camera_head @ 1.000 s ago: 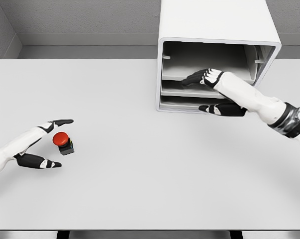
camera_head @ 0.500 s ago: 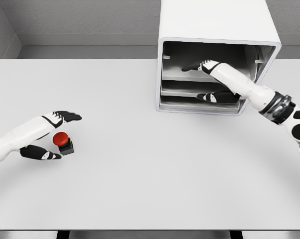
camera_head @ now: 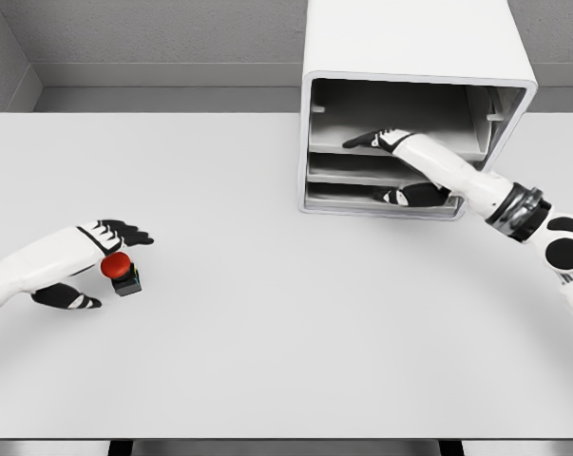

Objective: Slide open multi-storey tabletop storage cabinets and put open load switch and slide close multi-storey tabletop storage cabinets

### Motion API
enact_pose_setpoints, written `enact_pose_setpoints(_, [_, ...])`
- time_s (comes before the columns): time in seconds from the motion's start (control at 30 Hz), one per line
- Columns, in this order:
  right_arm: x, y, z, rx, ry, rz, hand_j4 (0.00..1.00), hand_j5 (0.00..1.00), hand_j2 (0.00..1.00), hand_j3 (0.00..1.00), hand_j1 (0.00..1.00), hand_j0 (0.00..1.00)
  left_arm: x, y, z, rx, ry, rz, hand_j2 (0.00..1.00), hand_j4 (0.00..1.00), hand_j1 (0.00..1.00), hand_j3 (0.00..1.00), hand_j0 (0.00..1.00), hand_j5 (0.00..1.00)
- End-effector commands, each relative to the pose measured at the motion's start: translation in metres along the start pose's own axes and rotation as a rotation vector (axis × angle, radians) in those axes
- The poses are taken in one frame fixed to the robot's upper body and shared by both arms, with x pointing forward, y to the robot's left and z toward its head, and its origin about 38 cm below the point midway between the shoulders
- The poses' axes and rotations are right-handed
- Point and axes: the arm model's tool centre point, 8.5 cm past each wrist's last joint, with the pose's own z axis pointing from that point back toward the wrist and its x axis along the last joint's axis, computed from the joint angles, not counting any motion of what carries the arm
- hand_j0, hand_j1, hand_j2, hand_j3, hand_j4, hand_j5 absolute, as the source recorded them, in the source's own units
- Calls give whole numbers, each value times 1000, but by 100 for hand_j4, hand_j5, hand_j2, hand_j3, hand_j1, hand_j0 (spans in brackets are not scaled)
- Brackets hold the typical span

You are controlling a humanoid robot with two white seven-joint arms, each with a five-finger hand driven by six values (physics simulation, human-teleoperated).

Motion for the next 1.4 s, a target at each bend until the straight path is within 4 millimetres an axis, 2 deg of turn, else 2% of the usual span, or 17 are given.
enact_pose_setpoints(0.0, [0, 1, 0, 2, 0, -4, 84, 84, 84, 84, 84, 84, -1, -1, 0, -12, 9, -14, 100, 100, 100, 100, 100, 100])
enact_pose_setpoints(0.13, [0, 0, 2, 6, 2, 3, 85, 85, 85, 85, 85, 85, -1, 0, -2, -22, 14, -36, 100, 100, 100, 100, 100, 100])
enact_pose_setpoints(0.27, [1, 1, 4, 11, 2, 3, 85, 85, 85, 85, 85, 85, 1, 0, -2, -22, 10, -38, 88, 88, 88, 88, 88, 88])
enact_pose_setpoints(0.3, [6, -3, 4, 11, -13, 14, 85, 85, 85, 85, 85, 85, 1, 0, -2, -22, 10, -39, 88, 88, 88, 88, 88, 88])
enact_pose_setpoints(0.37, [13, -4, 3, 11, -34, 19, 85, 85, 85, 85, 85, 85, 0, -1, -2, -22, 11, -38, 81, 81, 81, 81, 81, 81])
enact_pose_setpoints(0.47, [19, -6, 4, 14, -49, 29, 85, 85, 85, 85, 85, 85, 1, -1, -3, -23, 10, -39, 81, 81, 81, 81, 81, 81])
enact_pose_setpoints(0.53, [17, -6, 8, 18, -42, 27, 85, 85, 85, 85, 85, 85, 1, -2, -3, -32, 14, -51, 78, 78, 78, 78, 78, 78])
enact_pose_setpoints(0.63, [26, -5, 11, 29, -63, 37, 84, 84, 84, 84, 84, 84, 1, -2, -3, -31, 15, -52, 75, 75, 75, 75, 75, 75])
enact_pose_setpoints(0.77, [23, -5, 17, 40, -48, 40, 84, 84, 84, 84, 84, 84, 1, -2, -3, -31, 16, -53, 68, 68, 68, 68, 68, 68])
enact_pose_setpoints(1.0, [27, -2, 24, 58, -50, 46, 83, 83, 83, 83, 83, 83, 1, -1, -3, -32, 16, -53, 60, 60, 60, 60, 60, 60])
enact_pose_setpoints(1.17, [42, -15, 32, 71, -79, 85, 83, 83, 83, 83, 83, 83, 1, -1, -3, -30, 16, -54, 52, 52, 52, 52, 52, 52])
enact_pose_setpoints(1.3, [35, -19, 32, 63, -60, 92, 83, 83, 83, 83, 83, 83, 0, 0, -2, -27, 17, -54, 48, 48, 48, 48, 48, 48])
enact_pose_setpoints(1.37, [17, -22, 38, 48, -3, 85, 83, 83, 83, 83, 83, 83, 0, 1, -2, -24, 18, -54, 47, 47, 47, 47, 47, 47])
